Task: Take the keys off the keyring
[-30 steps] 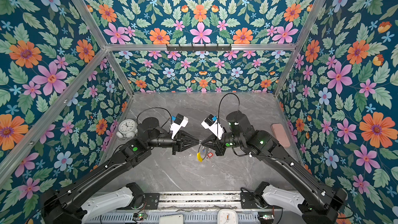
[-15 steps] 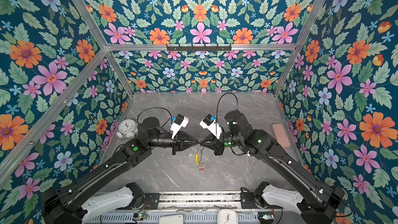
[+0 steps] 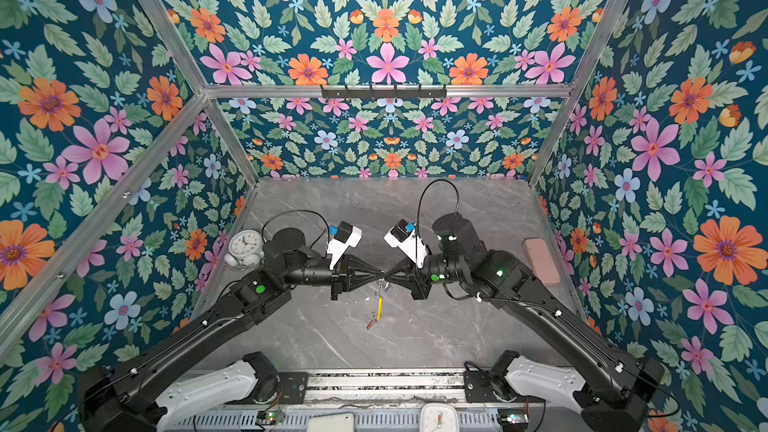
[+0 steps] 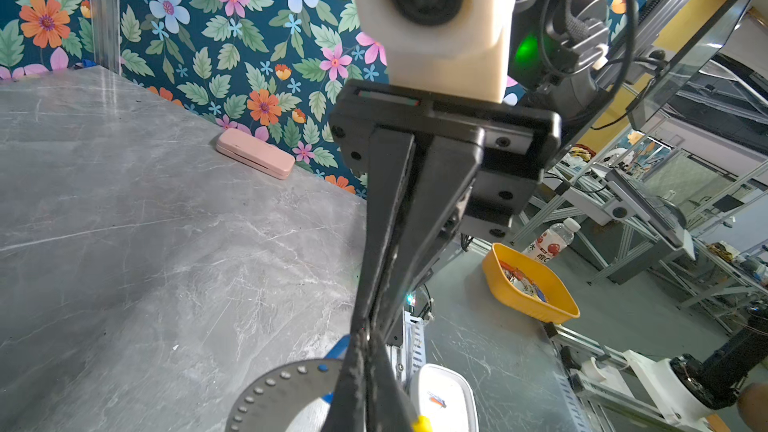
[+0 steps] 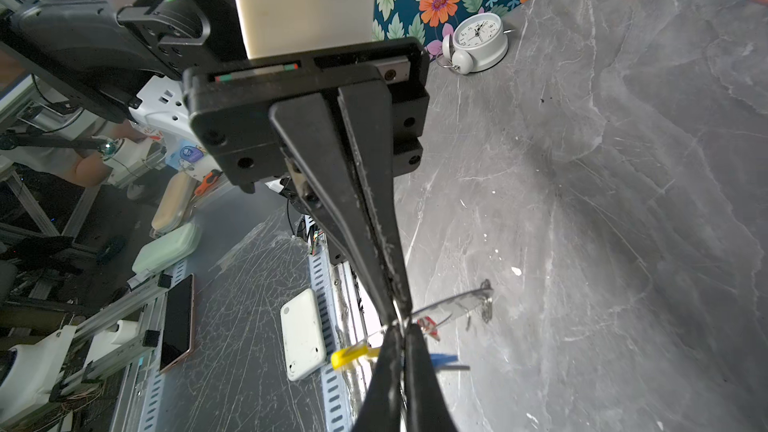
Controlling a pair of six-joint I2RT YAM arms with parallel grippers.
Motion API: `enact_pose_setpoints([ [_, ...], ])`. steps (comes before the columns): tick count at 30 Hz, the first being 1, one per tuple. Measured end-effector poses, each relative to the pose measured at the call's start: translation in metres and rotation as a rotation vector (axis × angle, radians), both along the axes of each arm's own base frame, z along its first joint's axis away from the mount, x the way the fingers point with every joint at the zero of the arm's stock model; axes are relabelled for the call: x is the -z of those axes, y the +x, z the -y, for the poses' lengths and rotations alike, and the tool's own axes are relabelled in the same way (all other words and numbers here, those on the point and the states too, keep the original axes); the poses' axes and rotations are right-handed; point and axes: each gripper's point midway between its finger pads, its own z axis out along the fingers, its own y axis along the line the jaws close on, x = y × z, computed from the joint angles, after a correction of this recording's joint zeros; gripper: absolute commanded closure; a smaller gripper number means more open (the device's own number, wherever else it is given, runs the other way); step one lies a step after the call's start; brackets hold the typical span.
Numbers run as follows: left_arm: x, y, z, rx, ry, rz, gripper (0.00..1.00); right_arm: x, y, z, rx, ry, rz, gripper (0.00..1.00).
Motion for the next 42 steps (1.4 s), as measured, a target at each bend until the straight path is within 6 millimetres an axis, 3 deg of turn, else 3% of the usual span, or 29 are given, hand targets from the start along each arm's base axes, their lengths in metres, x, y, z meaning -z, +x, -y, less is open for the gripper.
enact_pose_setpoints([
  [6, -0.007, -0.002, -0.005, -0.021, -0.028, 0.031, 1.00, -0.013, 0.001, 0.007, 0.039, 0.089, 0.107, 0.56],
  [14, -0.019, -0.001, -0.011, -0.068, -0.094, 0.076, 1.00, -0.022, -0.002, 0.017, 0.090, 0.240, 0.214, 0.54],
  [21, -0.026, -0.001, -0.012, -0.071, -0.138, 0.089, 1.00, -0.026, -0.004, 0.012, 0.070, 0.304, 0.232, 0.59],
  [26, -0.030, -0.002, -0.012, -0.067, -0.155, 0.085, 1.00, -0.027, -0.005, 0.009, 0.046, 0.322, 0.236, 0.71],
  [30, -0.031, -0.003, -0.012, -0.062, -0.164, 0.087, 1.00, -0.026, -0.008, 0.005, 0.018, 0.324, 0.225, 0.70],
  [36, -0.032, -0.005, -0.012, -0.048, -0.172, 0.075, 1.00, -0.026, -0.012, 0.003, -0.006, 0.326, 0.222, 0.79],
  [42, -0.031, -0.005, -0.011, -0.044, -0.175, 0.071, 1.00, -0.028, -0.017, 0.000, -0.027, 0.326, 0.225, 0.82],
])
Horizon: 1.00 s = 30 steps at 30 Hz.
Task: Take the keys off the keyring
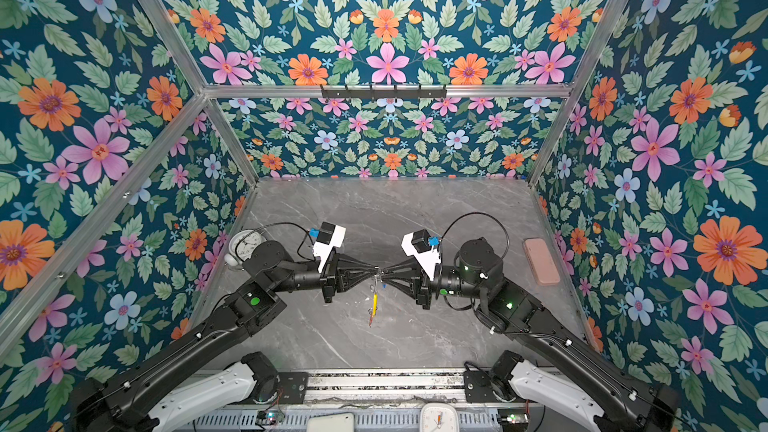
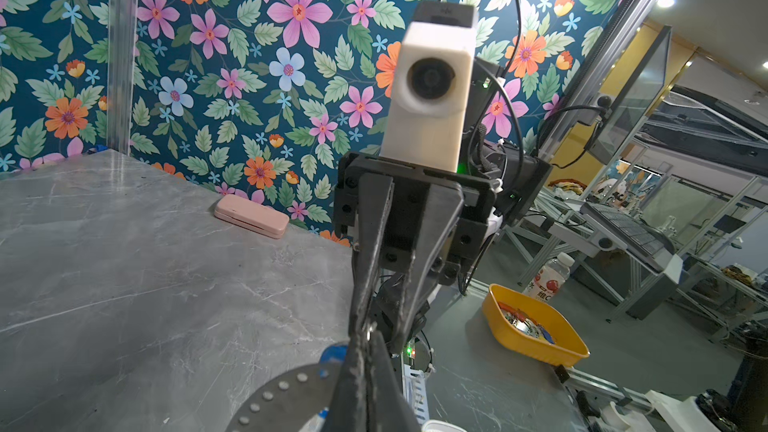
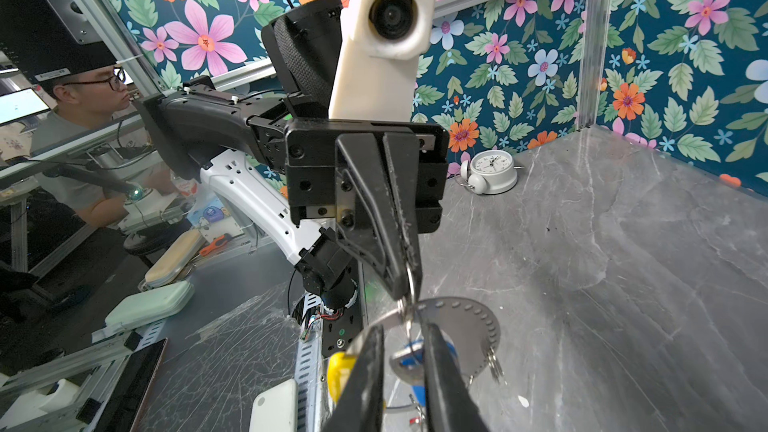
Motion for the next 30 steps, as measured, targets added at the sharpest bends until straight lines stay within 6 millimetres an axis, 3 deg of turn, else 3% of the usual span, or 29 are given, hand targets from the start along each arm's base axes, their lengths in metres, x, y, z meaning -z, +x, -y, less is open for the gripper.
enact_pose_setpoints([
  [7, -0.002, -0.001, 0.000, 0.009, -0.013, -0.006, 1.00, 0.003, -0.003, -0.003, -0.003, -0.026, 0.023, 0.87],
  [14, -0.004, -0.003, 0.000, 0.021, -0.020, -0.011, 1.00, 0.005, -0.001, -0.003, 0.013, -0.041, 0.035, 1.00],
  [30, -0.005, -0.005, 0.000, 0.038, -0.056, -0.029, 1.00, 0.013, -0.004, -0.010, -0.018, -0.098, 0.037, 1.00],
])
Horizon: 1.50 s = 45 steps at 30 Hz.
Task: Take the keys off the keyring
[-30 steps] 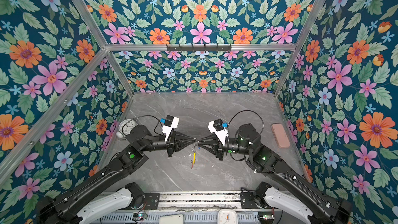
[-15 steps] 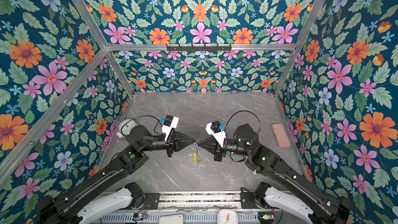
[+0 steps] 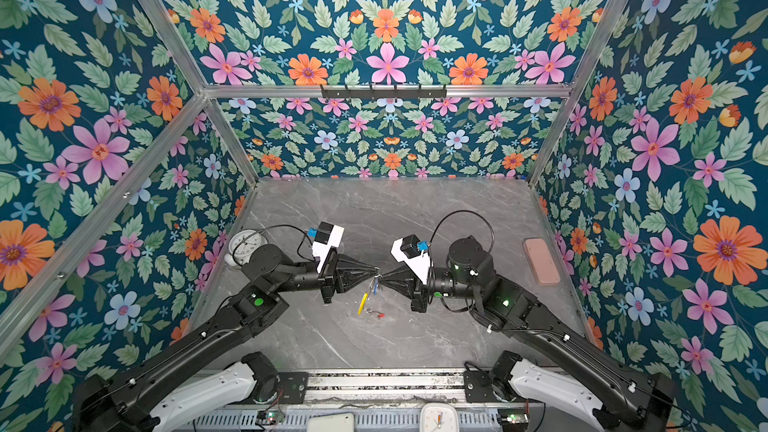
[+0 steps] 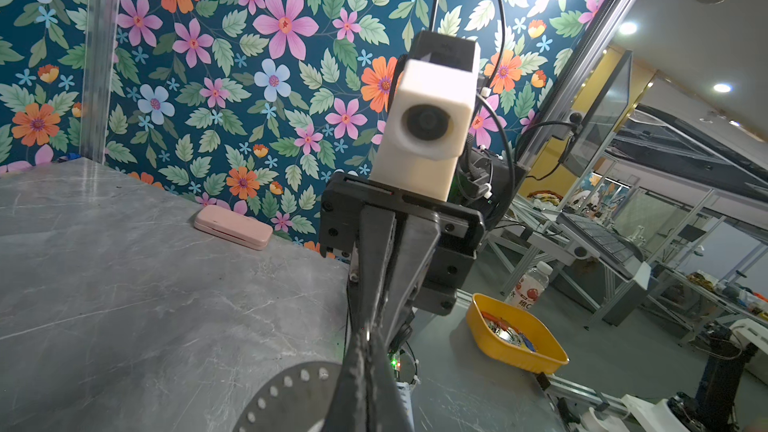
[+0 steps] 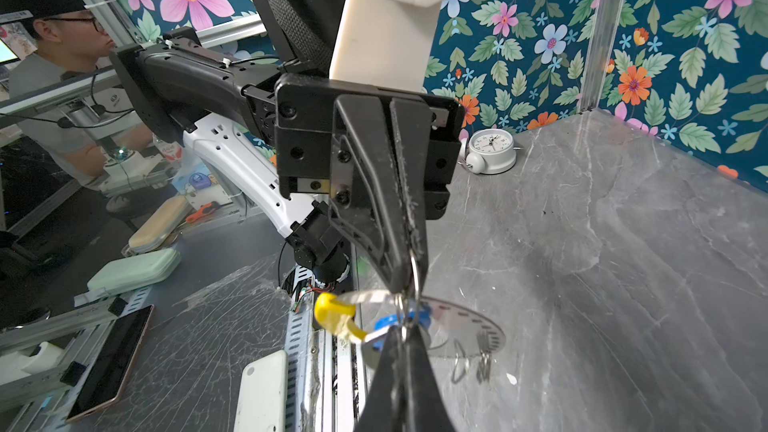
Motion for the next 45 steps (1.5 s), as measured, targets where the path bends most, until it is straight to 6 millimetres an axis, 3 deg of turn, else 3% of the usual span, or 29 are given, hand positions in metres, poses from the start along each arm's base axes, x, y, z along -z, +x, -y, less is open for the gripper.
enact_pose_setpoints([
  [9, 0.004, -0.001, 0.001, 0.012, 0.002, -0.008, 1.00, 0.005, -0.001, -0.001, -0.008, -0.026, -0.012, 0.99],
  [15, 0.003, -0.002, 0.000, 0.015, 0.000, 0.001, 1.00, -0.001, -0.007, 0.006, -0.002, -0.028, -0.010, 0.68],
  [23, 0.004, -0.002, -0.001, 0.006, -0.002, 0.005, 1.00, -0.030, -0.008, 0.016, 0.029, 0.037, 0.028, 0.56],
  [31, 0.003, -0.003, -0.006, -0.017, -0.027, 0.027, 1.00, -0.031, 0.006, 0.003, 0.040, 0.119, -0.028, 0.57],
  [45, 0.001, -0.003, -0.009, -0.035, -0.051, 0.042, 1.00, -0.017, 0.006, -0.005, 0.005, 0.133, -0.123, 0.77],
])
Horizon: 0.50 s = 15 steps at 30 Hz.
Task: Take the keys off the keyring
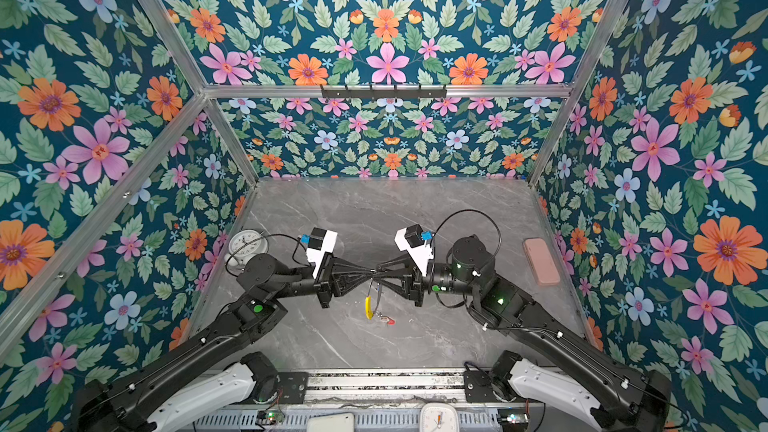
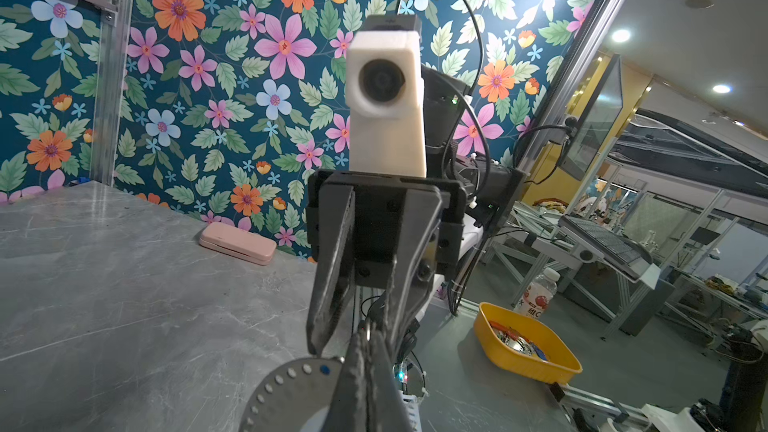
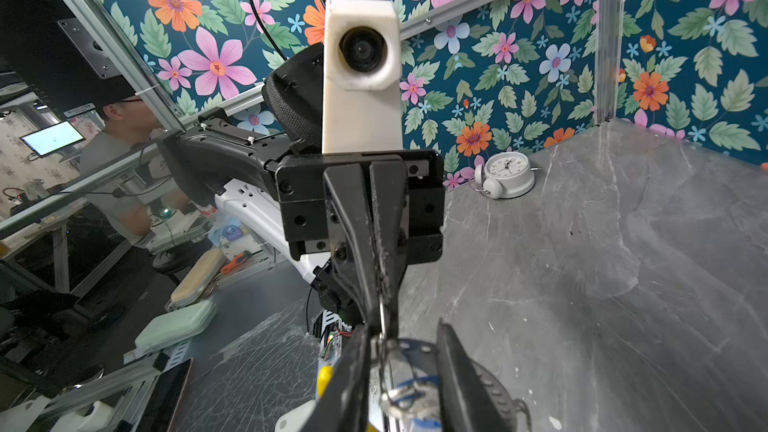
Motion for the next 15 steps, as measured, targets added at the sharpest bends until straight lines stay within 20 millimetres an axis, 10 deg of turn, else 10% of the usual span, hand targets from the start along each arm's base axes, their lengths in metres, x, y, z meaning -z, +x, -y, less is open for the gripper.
enact_pose_setpoints([
  [15, -0.0022, 0.0042, 0.0011, -0.016, -0.004, -0.001, 0.99, 0.0001, -0.0021, -0.0004, -0.014, -0.012, -0.026, 1.00],
])
